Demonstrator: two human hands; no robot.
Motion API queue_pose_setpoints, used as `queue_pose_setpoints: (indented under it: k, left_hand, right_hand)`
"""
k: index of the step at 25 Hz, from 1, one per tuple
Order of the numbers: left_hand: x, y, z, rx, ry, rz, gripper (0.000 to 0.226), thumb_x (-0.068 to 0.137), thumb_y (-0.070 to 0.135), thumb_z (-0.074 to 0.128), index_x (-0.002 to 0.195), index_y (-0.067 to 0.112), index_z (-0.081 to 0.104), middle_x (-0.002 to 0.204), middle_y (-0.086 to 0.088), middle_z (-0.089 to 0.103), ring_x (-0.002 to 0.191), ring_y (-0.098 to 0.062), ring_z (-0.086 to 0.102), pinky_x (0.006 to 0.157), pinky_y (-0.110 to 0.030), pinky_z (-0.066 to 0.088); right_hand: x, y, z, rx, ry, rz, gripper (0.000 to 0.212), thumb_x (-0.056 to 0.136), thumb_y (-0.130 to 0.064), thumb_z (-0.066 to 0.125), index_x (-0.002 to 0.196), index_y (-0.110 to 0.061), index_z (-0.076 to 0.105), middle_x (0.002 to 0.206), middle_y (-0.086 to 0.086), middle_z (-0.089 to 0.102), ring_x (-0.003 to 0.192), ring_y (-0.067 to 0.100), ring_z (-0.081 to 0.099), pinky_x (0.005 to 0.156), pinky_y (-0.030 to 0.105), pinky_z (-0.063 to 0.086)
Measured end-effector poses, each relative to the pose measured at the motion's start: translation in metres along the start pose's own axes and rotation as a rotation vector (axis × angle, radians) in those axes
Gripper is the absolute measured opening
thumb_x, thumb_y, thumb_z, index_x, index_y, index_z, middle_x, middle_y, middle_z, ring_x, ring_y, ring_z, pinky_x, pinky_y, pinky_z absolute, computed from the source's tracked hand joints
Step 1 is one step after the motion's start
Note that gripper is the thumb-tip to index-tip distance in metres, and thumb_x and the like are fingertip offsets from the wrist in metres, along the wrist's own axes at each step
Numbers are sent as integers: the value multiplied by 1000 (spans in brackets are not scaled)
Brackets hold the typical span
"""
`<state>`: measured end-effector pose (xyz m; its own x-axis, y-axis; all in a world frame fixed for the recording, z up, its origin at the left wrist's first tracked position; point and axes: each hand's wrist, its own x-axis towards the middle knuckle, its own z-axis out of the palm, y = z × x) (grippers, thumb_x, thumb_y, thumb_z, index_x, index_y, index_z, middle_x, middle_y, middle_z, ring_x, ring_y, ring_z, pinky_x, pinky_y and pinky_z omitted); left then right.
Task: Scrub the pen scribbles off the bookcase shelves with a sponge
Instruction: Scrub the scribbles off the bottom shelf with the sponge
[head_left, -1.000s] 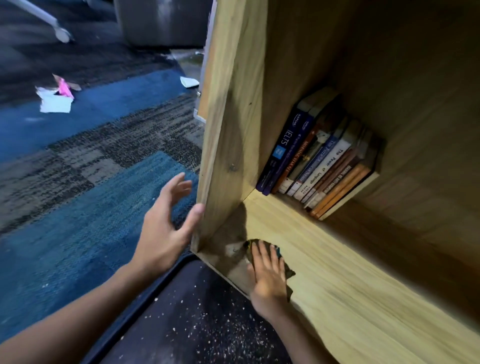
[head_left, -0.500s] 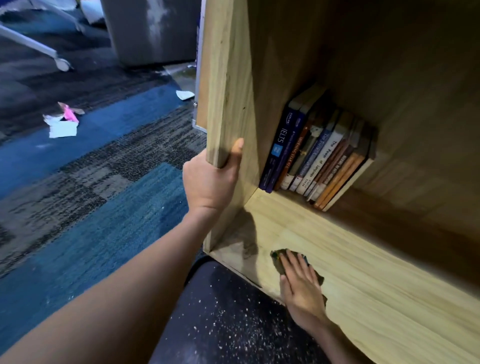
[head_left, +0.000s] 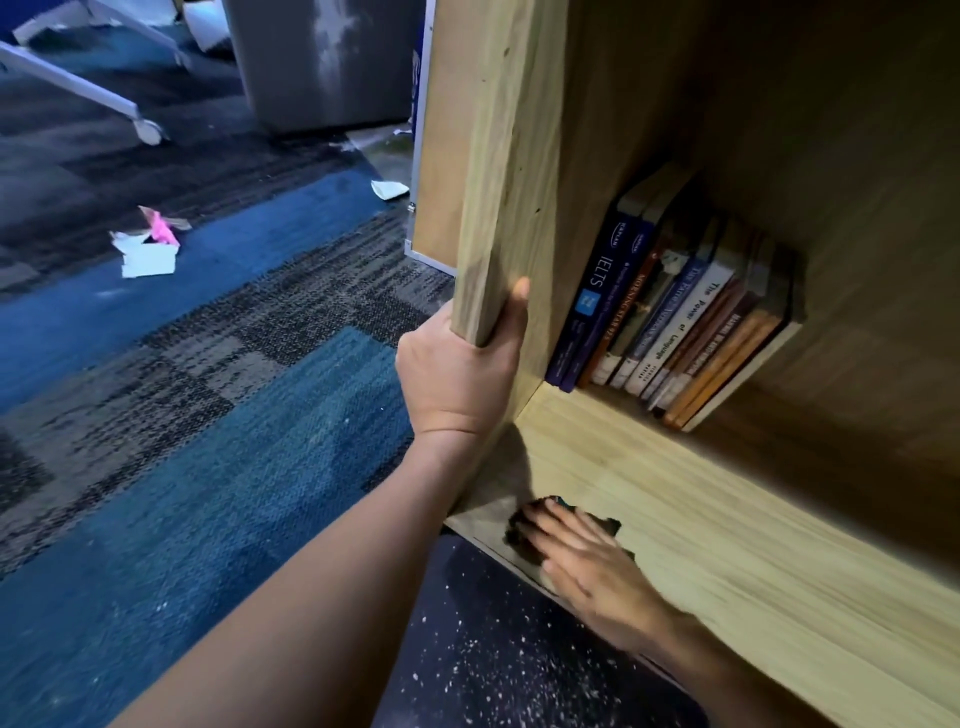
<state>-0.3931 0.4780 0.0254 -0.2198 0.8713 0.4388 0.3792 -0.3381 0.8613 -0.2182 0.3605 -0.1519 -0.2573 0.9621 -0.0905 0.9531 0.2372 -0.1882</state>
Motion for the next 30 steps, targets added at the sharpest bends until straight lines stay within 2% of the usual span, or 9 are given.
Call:
queue_pose_setpoints:
  k: [5,8,11,16,20,22,26,28,30]
  left_hand:
    - [0,0,4,-49,53,17,56,77,65,58,46,25,34,51,-7,52,56,-36,55,51,-36,42]
    - [0,1,1,-62,28,18,54,78,64,58,48,26,34,57,-14,57,58,-38,57,51,-42,46]
    - [-1,4,-1,-73,35,-1,51,79,59,60,49,26,35,61,-16,60,62,-41,58,55,-47,48]
    - [-3,7,-1,-87,55,16,48,80,56,62,51,28,35,61,-8,57,63,-37,57,55,-41,46]
    - [-2,4,-1,-100,32,-14,46,81,57,63,53,29,37,62,-10,58,65,-39,58,56,-46,48]
    - [-1,3,-1,-105,29,1,44,81,58,61,55,30,40,63,-10,62,65,-38,60,57,-46,49]
    - [-3,5,1,-83,60,17,43,81,59,60,59,24,46,65,-9,63,68,-37,61,60,-44,49]
    - [-2,4,0,-76,74,17,42,80,58,61,60,25,44,65,-7,62,68,-37,60,60,-43,48]
    - [-2,3,0,-93,75,0,41,79,57,62,61,26,42,67,-9,62,71,-38,60,62,-43,49]
  right_hand:
    - [69,-23,-4,98,143,396,53,99,-40,17,151,-31,17,158,-13,1,147,13,-9,122,41,0]
    - [47,-62,6,112,78,111,49,101,-35,17,147,-29,30,158,-13,13,148,12,2,121,41,0]
    - [10,-21,-8,108,-44,26,50,99,-47,4,148,-42,6,154,-22,-6,144,2,-15,119,34,-11]
    - [67,-4,-4,66,163,521,54,101,-26,25,152,-29,8,157,-11,-4,146,15,-10,121,38,-4]
    - [27,-50,8,83,24,95,56,97,-41,0,151,-32,13,156,-16,0,145,8,-11,120,34,-5]
    - [26,-4,-5,-27,91,-42,47,103,-38,17,149,-30,23,155,-12,10,147,13,4,121,36,8]
    - [61,52,-14,37,122,592,55,101,-30,30,153,-25,11,161,-2,3,148,22,0,119,41,-4]
    - [86,15,-4,32,242,690,59,95,-28,43,150,-18,24,158,4,21,146,27,15,120,45,4]
    - [105,-39,7,186,337,601,54,84,-24,44,136,-9,48,142,12,49,133,31,41,113,45,28]
